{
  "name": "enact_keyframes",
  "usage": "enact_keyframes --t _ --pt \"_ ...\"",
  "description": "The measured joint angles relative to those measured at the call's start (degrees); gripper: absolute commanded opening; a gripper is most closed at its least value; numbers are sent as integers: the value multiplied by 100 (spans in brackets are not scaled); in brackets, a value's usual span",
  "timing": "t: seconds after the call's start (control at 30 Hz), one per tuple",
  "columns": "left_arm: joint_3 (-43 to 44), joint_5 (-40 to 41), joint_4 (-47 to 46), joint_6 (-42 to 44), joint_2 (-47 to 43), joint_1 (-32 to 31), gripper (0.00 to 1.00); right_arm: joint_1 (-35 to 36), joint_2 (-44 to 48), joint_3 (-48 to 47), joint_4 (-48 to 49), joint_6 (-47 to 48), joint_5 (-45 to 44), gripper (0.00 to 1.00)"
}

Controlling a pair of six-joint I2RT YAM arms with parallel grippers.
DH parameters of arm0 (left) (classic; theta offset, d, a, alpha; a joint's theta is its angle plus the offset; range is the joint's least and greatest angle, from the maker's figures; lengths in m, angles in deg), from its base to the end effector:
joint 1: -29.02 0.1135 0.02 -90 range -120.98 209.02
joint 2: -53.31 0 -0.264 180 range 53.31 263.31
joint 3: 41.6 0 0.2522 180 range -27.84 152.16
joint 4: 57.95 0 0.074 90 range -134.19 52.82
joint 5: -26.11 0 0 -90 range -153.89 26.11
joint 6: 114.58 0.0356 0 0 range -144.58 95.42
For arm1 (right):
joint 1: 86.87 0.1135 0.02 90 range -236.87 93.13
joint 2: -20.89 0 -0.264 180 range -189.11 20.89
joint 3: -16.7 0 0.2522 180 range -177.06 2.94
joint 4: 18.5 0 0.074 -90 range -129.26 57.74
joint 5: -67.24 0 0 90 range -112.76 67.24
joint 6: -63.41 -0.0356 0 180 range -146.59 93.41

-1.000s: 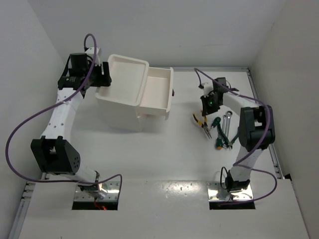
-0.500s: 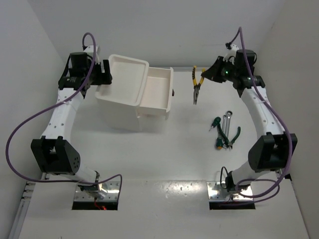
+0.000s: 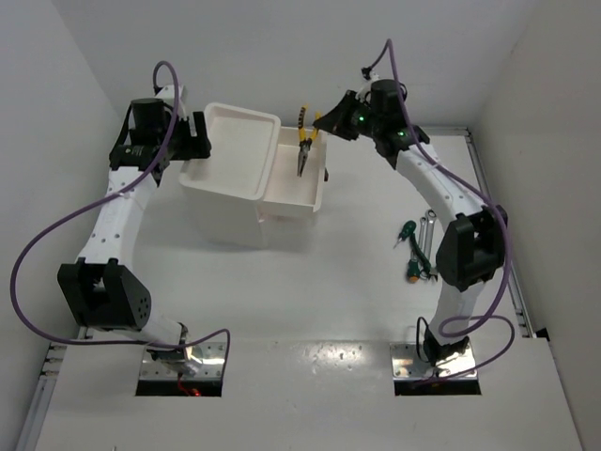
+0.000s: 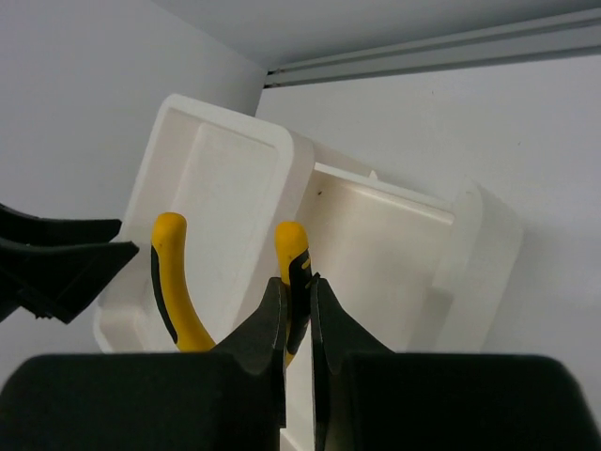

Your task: Sort the tools into containers

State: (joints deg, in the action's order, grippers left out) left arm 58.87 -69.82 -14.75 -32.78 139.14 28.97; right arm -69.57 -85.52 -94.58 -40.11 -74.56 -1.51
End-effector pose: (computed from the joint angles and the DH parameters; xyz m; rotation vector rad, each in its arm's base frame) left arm 0.3409 -0.0040 0.3882 -0.0836 2.0705 -0.1955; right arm 0.4244 0.1457 0.3573 0.2576 1.9850 1.1080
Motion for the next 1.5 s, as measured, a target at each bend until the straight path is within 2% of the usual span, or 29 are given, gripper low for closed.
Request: enact_keyframes --t 0.4,0.5,0.53,0.57,0.7,0.8,0.93,1.03,1.13,1.17,1.2,1.37,1.4,1.47,1.5 --pt "0 179 -39 -2 -9 0 85 522 -240 -420 -767 205 -1185 0" --pt "0 192 -39 -2 -9 0 85 568 -243 -404 -815 271 -1287 13" --pt "0 190 -39 -2 -9 0 85 579 -243 -393 -811 282 -1294 36" --pt "0 190 -39 -2 -9 0 85 597 -243 -385 -800 271 -1287 45" --pt "0 190 -44 -2 -9 0 85 645 -243 -374 -625 308 -1161 61" --pt "-24 192 -68 -2 -9 0 85 654 -243 -374 -450 332 -1019 61" --pt "-68 238 -83 -2 -9 -13 81 643 -203 -350 -315 452 -977 59" --pt "-70 321 -90 2 -7 -42 78 564 74 -42 -293 831 -1054 49" --pt "-79 387 -92 22 0 -42 71 313 546 448 -402 1399 -1108 32" --pt "-79 396 -92 31 2 -42 66 190 688 588 -472 1587 -1115 14" --pt "-81 407 -92 37 9 -42 63 83 811 723 -516 1794 -1128 9" --pt "-103 417 -120 81 66 -48 41 -334 1318 1692 -636 2516 -1163 2" --pt "-120 415 -129 74 70 -63 29 -348 1322 1821 -699 2632 -1145 0" --pt "-131 350 -149 74 87 -109 18 -328 1226 1899 -879 2798 -1067 0" --pt "-131 365 -157 186 96 -125 9 -308 1130 1899 -942 2876 -1008 0"
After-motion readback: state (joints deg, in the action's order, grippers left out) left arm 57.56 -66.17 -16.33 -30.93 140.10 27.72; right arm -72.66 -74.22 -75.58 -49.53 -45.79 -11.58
